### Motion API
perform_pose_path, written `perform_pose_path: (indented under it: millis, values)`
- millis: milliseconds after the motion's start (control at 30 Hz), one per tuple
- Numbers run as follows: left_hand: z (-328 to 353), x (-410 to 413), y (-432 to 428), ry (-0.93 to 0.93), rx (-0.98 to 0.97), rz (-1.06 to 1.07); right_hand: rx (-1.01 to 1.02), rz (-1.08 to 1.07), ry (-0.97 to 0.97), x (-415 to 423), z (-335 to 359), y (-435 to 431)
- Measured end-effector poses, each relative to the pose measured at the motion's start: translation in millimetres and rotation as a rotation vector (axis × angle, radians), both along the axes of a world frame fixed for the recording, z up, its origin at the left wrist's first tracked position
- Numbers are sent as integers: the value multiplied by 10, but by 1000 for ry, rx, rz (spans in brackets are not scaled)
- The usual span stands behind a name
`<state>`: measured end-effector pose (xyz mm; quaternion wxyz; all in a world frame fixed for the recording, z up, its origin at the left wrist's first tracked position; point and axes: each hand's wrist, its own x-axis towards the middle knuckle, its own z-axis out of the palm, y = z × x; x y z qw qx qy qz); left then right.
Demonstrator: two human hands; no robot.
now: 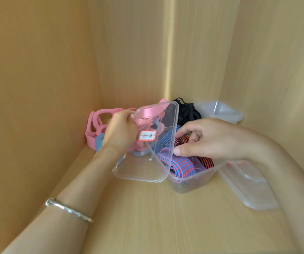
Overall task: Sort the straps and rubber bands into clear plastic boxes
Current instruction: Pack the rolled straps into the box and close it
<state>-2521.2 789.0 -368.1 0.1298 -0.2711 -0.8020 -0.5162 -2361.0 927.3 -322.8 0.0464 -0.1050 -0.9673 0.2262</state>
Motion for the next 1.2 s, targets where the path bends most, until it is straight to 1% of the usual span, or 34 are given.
perform_pose_path:
  millis: [100, 200, 267, 333, 467, 533, 600, 700, 767, 800, 833, 867, 933, 967, 1000, 1067, 1133, 1200]
  values:
    - [8, -18, -22, -54, 61, -34, 85, -47, -70, 34, 72, -99]
    - [32, -35, -50, -94, 107, -32, 185, -92, -77, 6, 79, -188]
    - [41, -42, -76, -107, 104, 21, 193, -122, -81, -19, 73, -218]
    - [55, -41, -110, -78, 89, 54, 180, -143, -95, -27, 82, -237]
    - [84, -54, -192, 70, -108, 140, 241, -186, -107, -83, 120, -299]
    - [92, -92, -246, 99, -222, 208, 268, -198, -99, -131, 125, -328]
    - [91, -124, -289, 113, -303, 231, 278, -197, -104, -161, 118, -327]
    - [60, -122, -320, 57, -409, 288, 250, -182, -107, -178, 94, -261]
    - [38, -103, -307, 115, -484, 347, 230, -173, -98, -184, 80, -192]
    - [27, -97, -281, 179, -471, 345, 223, -165, -94, -181, 78, -158]
    - [21, -78, -239, 243, -402, 297, 207, -154, -94, -175, 76, -128]
    - [28, -42, -189, 296, -306, 197, 179, -140, -96, -168, 81, -101]
    - [34, 96, -76, 394, -128, -89, 110, -114, -107, -152, 96, -53]
    - [35, 193, -30, 417, -93, -232, 88, -103, -114, -143, 105, -37]
    - [35, 276, -1, 406, -99, -364, 82, -93, -121, -138, 112, -22]
    - [35, 369, 25, 314, -209, -544, 121, -76, -135, -143, 125, 0]
    - [34, 372, 6, 237, -352, -595, 171, -71, -133, -154, 131, 6]
    - [47, 335, -49, 179, -452, -564, 169, -76, -111, -159, 122, 12]
